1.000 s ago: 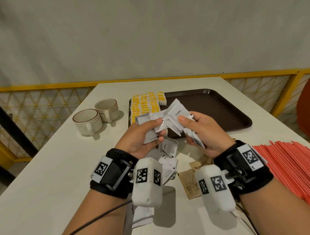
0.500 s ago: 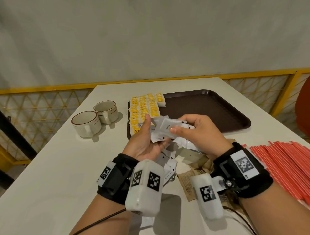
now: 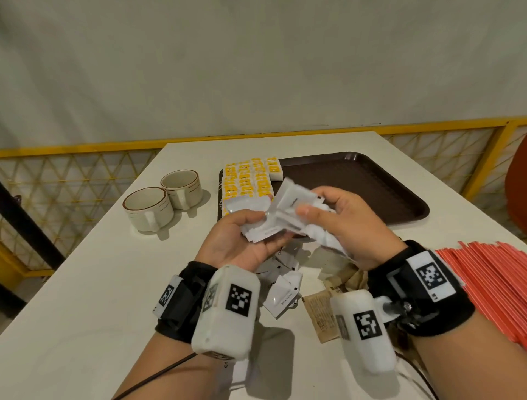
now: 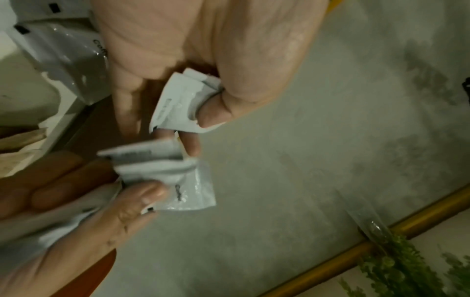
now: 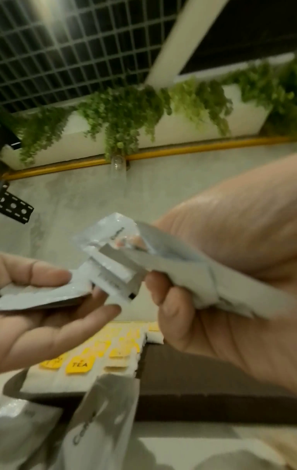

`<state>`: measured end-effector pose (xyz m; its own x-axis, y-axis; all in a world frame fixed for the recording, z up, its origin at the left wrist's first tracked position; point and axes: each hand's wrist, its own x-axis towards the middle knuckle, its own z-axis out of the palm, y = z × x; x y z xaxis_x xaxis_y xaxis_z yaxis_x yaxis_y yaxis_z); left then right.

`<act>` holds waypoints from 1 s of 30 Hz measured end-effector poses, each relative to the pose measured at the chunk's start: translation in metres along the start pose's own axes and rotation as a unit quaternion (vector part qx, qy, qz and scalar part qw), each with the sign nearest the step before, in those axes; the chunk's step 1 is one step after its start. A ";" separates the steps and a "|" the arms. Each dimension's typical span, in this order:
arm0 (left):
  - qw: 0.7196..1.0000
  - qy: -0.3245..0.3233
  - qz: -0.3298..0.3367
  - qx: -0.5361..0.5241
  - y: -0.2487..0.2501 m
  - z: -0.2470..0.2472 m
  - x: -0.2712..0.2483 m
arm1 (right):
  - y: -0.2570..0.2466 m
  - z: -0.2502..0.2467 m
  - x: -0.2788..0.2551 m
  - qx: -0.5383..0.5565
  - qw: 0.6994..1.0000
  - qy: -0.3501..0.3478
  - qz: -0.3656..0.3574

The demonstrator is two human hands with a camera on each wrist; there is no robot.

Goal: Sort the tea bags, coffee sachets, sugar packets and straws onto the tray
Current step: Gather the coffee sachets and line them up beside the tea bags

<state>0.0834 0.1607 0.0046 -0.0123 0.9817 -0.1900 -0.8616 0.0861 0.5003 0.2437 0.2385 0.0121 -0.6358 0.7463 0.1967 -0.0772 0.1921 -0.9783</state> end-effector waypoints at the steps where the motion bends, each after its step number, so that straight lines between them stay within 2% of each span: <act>1: 1.000 -0.008 0.005 -0.016 0.002 -0.002 0.000 | 0.000 -0.001 0.001 0.044 0.999 0.017 0.022; 5: 1.000 0.004 0.030 0.006 0.004 -0.004 0.002 | 0.002 -0.001 0.003 0.096 0.993 0.035 0.060; 9: 0.995 0.033 0.043 0.088 -0.002 -0.001 0.003 | 0.003 0.000 0.004 0.117 0.988 0.045 0.092; 12: 0.986 0.024 0.065 0.154 -0.008 0.001 0.002 | 0.001 0.001 0.003 0.103 0.987 0.060 0.110; 15: 0.977 0.030 0.094 0.188 -0.012 0.000 0.003 | 0.000 0.003 0.002 0.115 0.986 0.046 0.112; 18: 0.974 0.048 0.110 0.194 -0.012 -0.002 0.005 | 0.000 0.005 0.001 0.117 0.986 0.056 0.102; 23: 0.977 0.075 0.129 0.150 -0.008 -0.007 0.009 | 0.002 -0.001 0.006 0.152 0.976 0.131 0.087; 26: 0.979 0.083 0.138 0.126 -0.005 -0.009 0.012 | 0.000 -0.004 0.005 0.179 0.976 0.095 0.077; 30: 0.982 0.091 0.117 0.115 -0.005 -0.009 0.010 | 0.001 0.004 0.001 0.115 0.991 0.026 0.058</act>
<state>0.0830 0.1688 -0.0077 -0.3051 0.9345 -0.1832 -0.6872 -0.0828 0.7217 0.2403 0.2366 0.0106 -0.6114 0.7874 0.0789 -0.1827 -0.0435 -0.9822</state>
